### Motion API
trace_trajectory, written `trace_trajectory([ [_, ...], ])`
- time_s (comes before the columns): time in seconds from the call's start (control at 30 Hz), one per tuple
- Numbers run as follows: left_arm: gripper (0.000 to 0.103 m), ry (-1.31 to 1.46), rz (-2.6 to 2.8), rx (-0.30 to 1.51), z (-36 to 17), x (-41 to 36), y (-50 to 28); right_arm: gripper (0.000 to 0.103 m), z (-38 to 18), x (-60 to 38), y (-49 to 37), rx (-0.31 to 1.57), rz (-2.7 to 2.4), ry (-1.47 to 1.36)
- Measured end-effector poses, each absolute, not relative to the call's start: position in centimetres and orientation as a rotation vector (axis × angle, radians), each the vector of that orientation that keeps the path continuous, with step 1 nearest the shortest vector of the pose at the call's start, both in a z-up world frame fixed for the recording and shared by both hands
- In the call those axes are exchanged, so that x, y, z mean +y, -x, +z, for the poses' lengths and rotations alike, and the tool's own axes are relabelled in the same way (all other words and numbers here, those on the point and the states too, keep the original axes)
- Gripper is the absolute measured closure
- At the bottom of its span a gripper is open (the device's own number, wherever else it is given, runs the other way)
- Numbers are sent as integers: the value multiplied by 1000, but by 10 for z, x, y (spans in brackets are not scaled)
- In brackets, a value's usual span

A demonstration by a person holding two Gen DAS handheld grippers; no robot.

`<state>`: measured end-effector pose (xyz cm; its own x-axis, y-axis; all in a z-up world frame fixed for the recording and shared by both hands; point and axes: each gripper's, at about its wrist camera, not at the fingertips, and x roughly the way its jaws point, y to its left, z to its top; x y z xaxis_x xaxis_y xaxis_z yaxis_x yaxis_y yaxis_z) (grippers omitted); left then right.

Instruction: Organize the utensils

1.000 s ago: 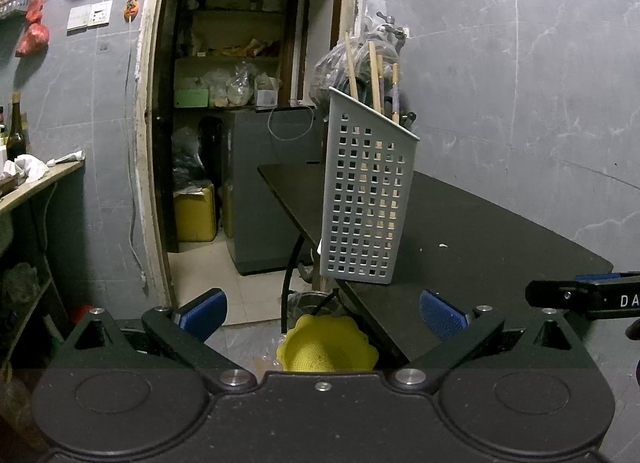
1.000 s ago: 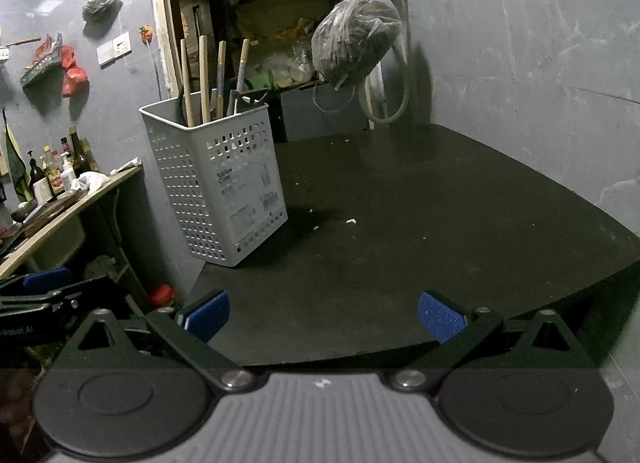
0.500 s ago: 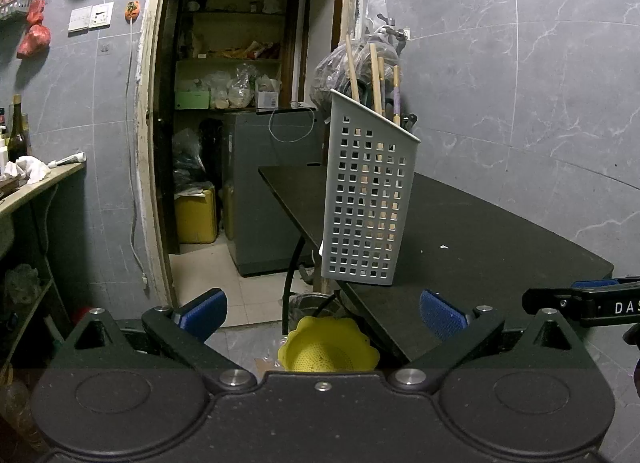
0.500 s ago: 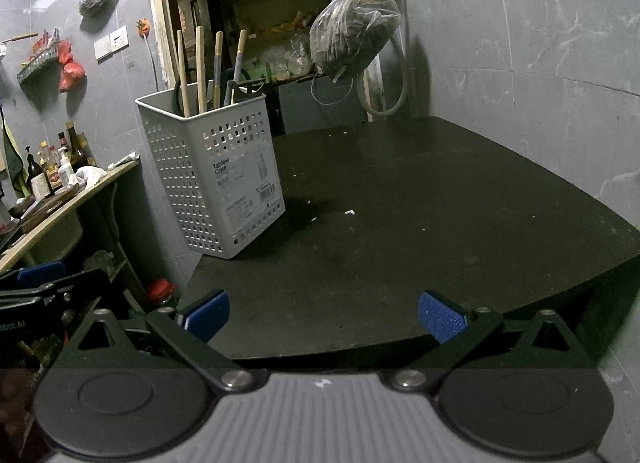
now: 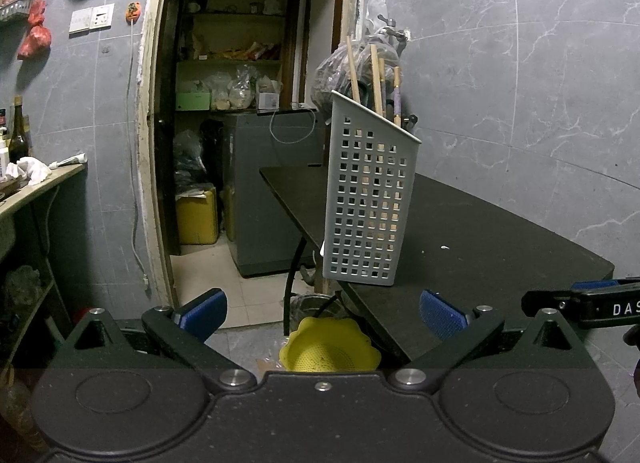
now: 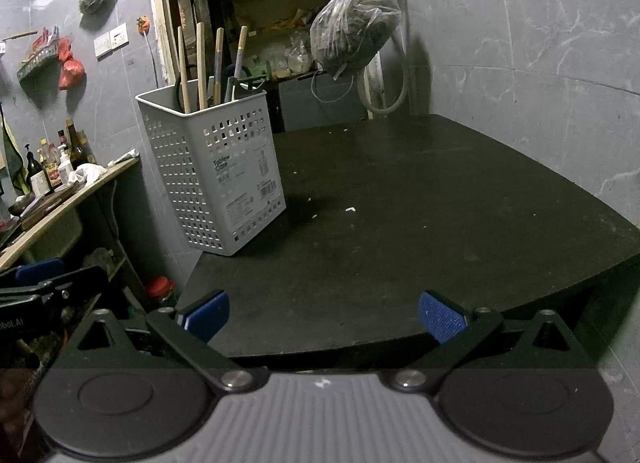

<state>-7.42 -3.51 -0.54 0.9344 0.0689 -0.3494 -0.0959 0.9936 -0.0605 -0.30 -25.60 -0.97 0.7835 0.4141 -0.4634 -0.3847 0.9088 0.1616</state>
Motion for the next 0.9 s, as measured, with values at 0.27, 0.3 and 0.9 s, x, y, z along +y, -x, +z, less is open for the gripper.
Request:
trace_trajectory([
  [0.27,1,75,84,354,-4,-33,74,0,-11,-256,2,516,427,-54],
  [0.3,1,76,84,354,-4,-33,74,0,-11,-256,2,516,427,-53],
  [0.9,1,73,81,353,-5,-33,77,0,-11,-254,-1,521,422,-35],
])
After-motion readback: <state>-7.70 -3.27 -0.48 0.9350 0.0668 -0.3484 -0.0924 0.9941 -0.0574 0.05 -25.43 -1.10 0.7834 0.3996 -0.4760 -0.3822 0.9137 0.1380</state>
